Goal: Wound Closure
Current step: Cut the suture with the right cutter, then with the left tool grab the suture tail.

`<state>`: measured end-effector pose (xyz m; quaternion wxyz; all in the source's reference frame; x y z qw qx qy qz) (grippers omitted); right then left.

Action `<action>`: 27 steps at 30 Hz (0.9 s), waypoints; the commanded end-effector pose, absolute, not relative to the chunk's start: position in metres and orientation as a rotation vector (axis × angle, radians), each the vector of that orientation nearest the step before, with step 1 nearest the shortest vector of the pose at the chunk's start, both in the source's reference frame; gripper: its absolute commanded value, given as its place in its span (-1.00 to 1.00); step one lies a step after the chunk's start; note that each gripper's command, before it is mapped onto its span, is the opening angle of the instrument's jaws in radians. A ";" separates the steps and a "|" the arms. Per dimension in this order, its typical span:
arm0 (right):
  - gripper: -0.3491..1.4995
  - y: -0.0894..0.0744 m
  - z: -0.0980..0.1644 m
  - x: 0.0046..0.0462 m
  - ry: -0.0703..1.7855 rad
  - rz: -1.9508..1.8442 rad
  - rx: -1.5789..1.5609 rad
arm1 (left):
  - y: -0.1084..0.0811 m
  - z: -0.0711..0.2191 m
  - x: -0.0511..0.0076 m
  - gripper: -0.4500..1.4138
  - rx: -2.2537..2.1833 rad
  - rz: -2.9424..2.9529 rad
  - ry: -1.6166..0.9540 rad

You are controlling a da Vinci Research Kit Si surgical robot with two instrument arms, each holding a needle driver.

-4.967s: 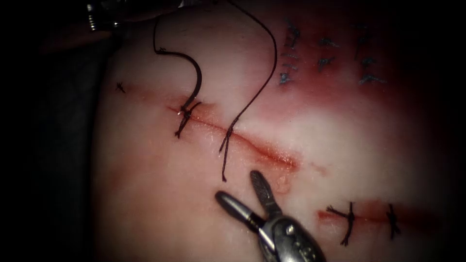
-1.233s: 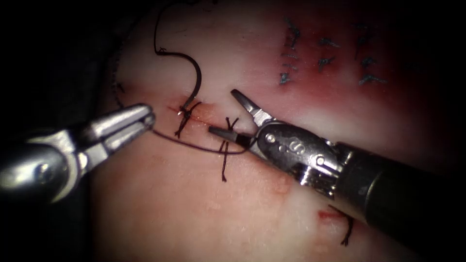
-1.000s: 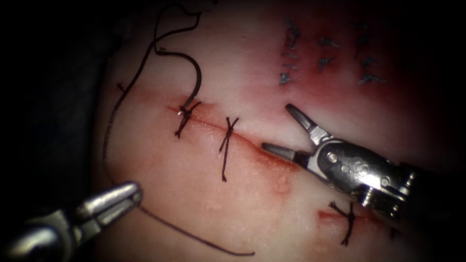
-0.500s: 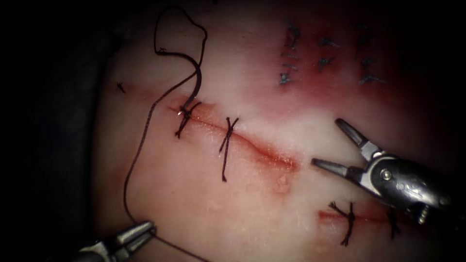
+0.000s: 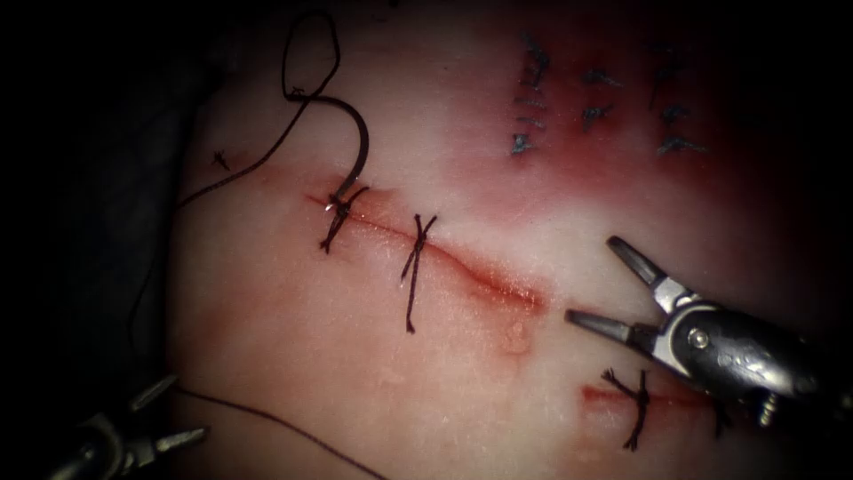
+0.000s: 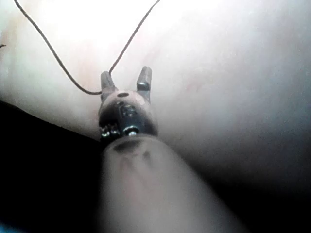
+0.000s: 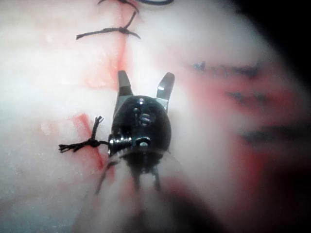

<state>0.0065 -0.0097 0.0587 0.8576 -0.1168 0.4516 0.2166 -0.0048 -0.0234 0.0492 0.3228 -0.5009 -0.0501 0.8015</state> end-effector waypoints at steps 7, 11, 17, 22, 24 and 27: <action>0.89 -0.010 0.059 0.0069 0.949 0.449 -0.245 | -0.027 0.046 -0.0006 0.32 -1.408 2.173 -0.565; 0.89 -0.010 0.059 0.0069 0.947 0.448 -0.243 | -0.028 0.043 0.0010 0.32 -1.510 2.182 -0.687; 0.89 -0.010 0.059 0.0073 0.944 0.451 -0.244 | -0.026 0.036 -0.0001 0.25 -1.725 1.959 -0.721; 0.91 -0.010 0.059 0.0076 0.942 0.454 -0.247 | -0.021 0.031 -0.0031 0.24 -1.886 1.668 -0.734; 0.91 -0.010 0.059 0.0076 0.942 0.454 -0.247 | -0.019 0.029 -0.0043 0.24 -1.916 1.567 -0.750; 0.92 -0.010 0.059 0.0076 0.941 0.452 -0.245 | -0.017 0.027 -0.0059 0.24 -1.927 1.490 -0.766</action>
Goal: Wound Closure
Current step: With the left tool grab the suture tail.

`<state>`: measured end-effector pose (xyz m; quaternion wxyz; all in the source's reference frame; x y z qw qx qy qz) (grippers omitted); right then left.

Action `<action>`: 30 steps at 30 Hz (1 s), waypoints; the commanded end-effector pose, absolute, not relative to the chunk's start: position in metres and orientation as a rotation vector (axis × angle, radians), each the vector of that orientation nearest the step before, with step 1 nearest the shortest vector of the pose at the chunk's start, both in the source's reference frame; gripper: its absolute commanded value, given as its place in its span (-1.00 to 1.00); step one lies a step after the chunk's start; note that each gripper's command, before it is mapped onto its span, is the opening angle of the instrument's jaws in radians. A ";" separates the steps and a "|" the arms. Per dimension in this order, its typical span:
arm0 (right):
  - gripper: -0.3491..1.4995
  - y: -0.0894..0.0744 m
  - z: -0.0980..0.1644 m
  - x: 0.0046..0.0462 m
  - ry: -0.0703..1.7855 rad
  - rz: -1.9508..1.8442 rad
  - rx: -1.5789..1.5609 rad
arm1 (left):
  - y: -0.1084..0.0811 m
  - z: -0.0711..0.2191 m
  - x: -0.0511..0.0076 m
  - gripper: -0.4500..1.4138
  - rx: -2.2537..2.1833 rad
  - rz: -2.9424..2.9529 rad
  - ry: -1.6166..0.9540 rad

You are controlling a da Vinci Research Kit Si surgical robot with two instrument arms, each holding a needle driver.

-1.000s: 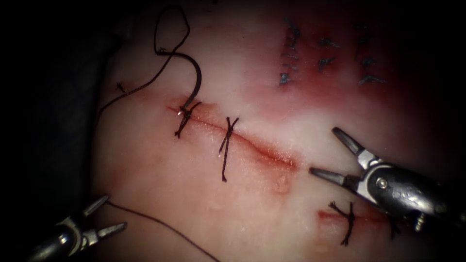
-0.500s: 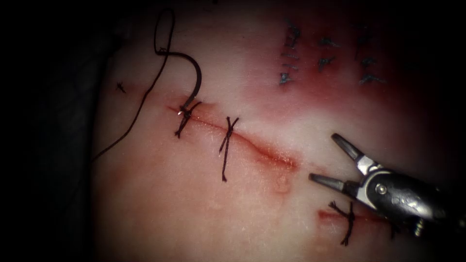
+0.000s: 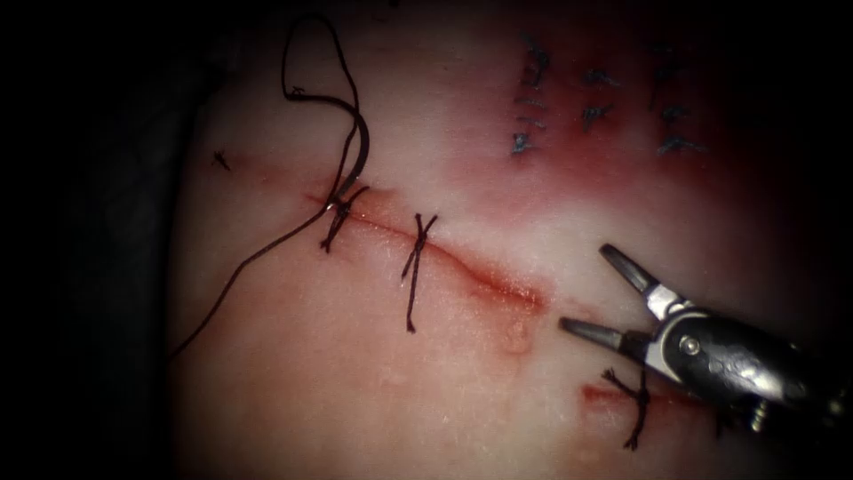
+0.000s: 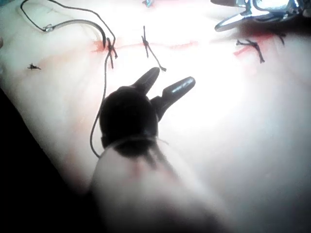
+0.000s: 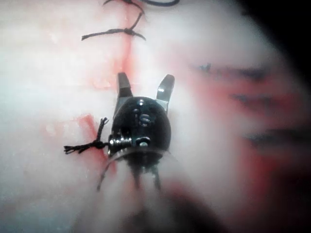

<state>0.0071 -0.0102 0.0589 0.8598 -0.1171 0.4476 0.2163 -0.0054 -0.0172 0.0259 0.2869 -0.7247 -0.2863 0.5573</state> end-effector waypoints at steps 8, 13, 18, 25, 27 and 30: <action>0.92 -0.010 0.059 0.0077 0.937 0.453 -0.243 | -0.013 0.026 -0.0130 0.23 -1.702 1.605 -0.449; 0.92 -0.010 0.059 0.0080 0.935 0.456 -0.244 | -0.014 0.031 -0.0191 0.22 -1.527 1.767 -0.243; 0.92 -0.010 0.059 0.0081 0.935 0.457 -0.243 | -0.014 0.037 -0.0227 0.15 -1.444 1.802 -0.139; 0.92 -0.010 0.059 0.0087 0.928 0.458 -0.248 | -0.014 0.044 -0.0240 0.11 -1.371 1.769 -0.076; 0.92 -0.010 0.059 0.0089 0.926 0.460 -0.249 | -0.014 0.046 -0.0239 0.10 -1.338 1.742 -0.069; 0.92 -0.010 0.059 0.0094 0.923 0.464 -0.252 | -0.015 0.049 -0.0239 0.10 -1.305 1.732 -0.074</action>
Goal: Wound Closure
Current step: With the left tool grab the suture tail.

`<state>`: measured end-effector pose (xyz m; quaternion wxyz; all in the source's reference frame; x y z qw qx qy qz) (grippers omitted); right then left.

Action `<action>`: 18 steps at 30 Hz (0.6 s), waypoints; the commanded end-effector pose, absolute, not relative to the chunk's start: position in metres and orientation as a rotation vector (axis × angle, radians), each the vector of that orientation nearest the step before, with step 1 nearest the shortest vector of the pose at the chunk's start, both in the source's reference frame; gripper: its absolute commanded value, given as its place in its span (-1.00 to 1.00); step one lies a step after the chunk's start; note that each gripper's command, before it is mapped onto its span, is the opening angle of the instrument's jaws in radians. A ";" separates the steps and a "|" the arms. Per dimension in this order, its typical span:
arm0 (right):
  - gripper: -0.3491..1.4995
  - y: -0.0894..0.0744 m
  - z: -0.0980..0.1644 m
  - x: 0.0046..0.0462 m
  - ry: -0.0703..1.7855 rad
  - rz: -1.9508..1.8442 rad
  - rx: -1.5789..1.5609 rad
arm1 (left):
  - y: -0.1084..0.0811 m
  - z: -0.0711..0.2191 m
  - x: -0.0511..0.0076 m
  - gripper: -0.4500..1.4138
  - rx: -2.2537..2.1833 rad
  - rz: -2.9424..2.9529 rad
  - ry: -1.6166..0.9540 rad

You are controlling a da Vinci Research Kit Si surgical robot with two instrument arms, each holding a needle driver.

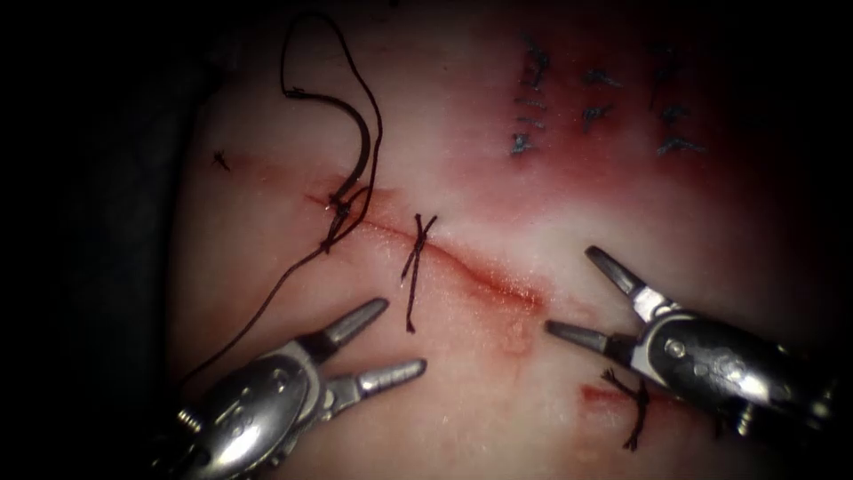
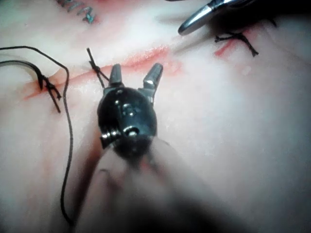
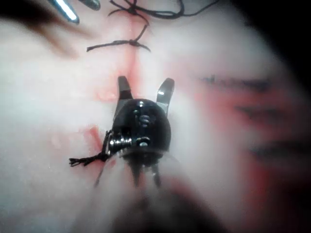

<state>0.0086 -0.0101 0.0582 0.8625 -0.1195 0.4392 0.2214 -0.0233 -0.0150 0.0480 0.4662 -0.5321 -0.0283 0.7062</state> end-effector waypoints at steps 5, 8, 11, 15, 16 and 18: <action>0.92 -0.010 0.059 0.0100 0.926 0.464 -0.249 | -0.015 0.052 -0.0243 0.10 -1.244 1.739 -0.085; 0.92 -0.010 0.059 0.0102 0.925 0.465 -0.251 | -0.016 0.053 -0.0245 0.10 -1.222 1.753 -0.079; 0.92 -0.010 0.059 0.0102 0.924 0.463 -0.249 | -0.016 0.054 -0.0246 0.10 -1.211 1.761 -0.065; 0.92 -0.010 0.059 0.0101 0.924 0.463 -0.248 | -0.016 0.055 -0.0245 0.10 -1.200 1.765 -0.049; 0.92 -0.010 0.058 0.0101 0.924 0.463 -0.248 | -0.016 0.055 -0.0245 0.09 -1.197 1.765 -0.047; 0.92 -0.010 0.058 0.0101 0.924 0.463 -0.248 | -0.016 0.055 -0.0245 0.06 -1.194 1.764 -0.044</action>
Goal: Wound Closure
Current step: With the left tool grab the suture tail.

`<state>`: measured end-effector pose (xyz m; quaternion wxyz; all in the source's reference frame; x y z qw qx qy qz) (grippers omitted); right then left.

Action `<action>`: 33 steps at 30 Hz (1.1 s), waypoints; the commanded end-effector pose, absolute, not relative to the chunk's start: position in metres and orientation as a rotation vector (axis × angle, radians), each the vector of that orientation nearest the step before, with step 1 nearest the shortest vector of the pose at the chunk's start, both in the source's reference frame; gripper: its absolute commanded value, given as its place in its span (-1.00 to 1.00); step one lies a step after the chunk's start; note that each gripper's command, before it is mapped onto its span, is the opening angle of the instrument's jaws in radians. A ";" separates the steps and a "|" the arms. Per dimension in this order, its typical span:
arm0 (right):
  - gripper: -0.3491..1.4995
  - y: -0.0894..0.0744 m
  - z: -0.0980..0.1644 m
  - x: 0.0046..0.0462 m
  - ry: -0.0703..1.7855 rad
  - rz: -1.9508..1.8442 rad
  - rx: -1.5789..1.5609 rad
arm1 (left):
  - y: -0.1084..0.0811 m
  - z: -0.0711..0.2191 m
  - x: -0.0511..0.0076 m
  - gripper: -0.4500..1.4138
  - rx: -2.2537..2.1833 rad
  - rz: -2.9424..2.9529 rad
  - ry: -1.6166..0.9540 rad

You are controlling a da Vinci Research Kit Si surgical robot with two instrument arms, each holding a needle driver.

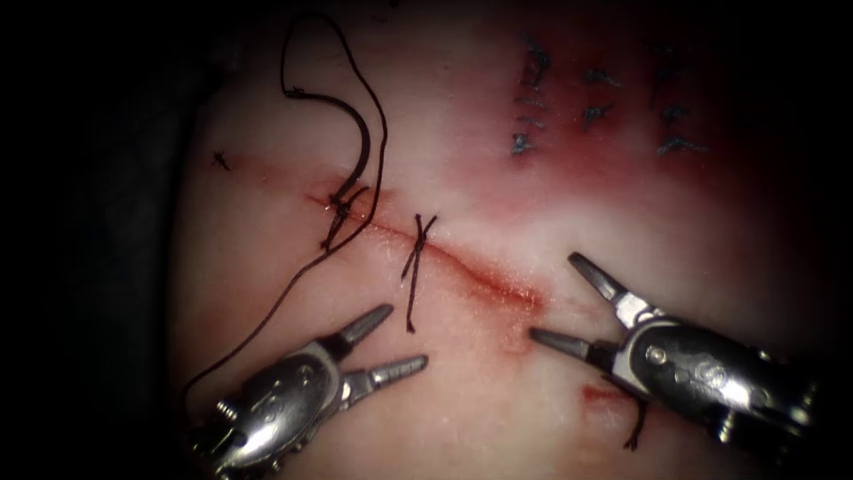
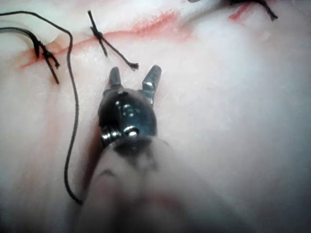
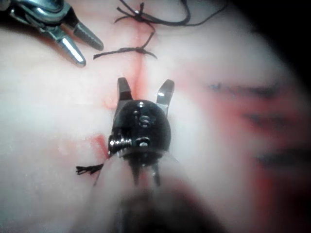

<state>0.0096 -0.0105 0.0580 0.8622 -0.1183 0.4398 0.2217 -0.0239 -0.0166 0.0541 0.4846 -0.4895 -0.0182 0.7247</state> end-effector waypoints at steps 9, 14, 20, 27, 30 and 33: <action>0.92 -0.010 0.058 0.0101 0.923 0.464 -0.248 | -0.016 0.055 -0.0250 -0.01 -1.187 1.758 -0.041; 0.92 -0.010 0.058 0.0101 0.924 0.463 -0.248 | -0.016 0.055 -0.0253 -0.05 -1.187 1.756 -0.039; 0.92 -0.010 0.058 0.0100 0.924 0.463 -0.248 | -0.016 0.055 -0.0249 -0.89 -1.203 1.764 -0.052; 0.92 -0.010 0.058 0.0105 0.923 0.464 -0.247 | -0.015 0.055 -0.0235 -0.89 -1.225 1.807 -0.048; 0.91 -0.010 0.058 0.0109 0.925 0.451 -0.221 | -0.015 0.055 -0.0230 -0.89 -1.226 1.806 -0.056; 0.91 -0.010 0.059 0.0113 0.928 0.432 -0.224 | -0.015 0.054 -0.0226 -0.89 -1.227 1.815 -0.059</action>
